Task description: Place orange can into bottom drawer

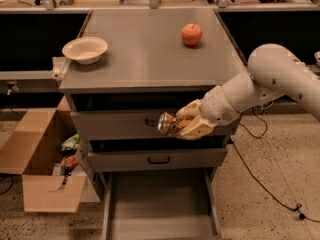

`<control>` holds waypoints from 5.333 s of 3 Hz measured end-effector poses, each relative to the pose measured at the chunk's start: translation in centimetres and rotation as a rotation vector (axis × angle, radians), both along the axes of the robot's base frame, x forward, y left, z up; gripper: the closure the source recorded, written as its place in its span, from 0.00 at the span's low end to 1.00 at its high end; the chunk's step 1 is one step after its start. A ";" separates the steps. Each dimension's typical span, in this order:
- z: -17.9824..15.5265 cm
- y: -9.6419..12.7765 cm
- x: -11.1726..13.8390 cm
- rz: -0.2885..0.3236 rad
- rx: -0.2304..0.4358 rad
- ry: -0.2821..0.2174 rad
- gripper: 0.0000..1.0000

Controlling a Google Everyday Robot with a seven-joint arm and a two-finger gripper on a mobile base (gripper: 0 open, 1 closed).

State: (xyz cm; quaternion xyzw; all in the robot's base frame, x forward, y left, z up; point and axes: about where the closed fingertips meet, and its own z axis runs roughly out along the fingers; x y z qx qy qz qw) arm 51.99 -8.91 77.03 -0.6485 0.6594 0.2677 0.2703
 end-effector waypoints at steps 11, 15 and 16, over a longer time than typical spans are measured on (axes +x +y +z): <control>-53.9 -1.0 -7.0 -0.040 -0.042 0.274 1.00; -61.9 -4.0 -0.4 -0.194 0.001 0.319 0.53; -62.6 -3.7 0.8 -0.194 0.011 0.321 0.30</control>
Offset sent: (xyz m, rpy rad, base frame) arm -0.0354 -0.0392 -0.2739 -0.2224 0.1357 0.0201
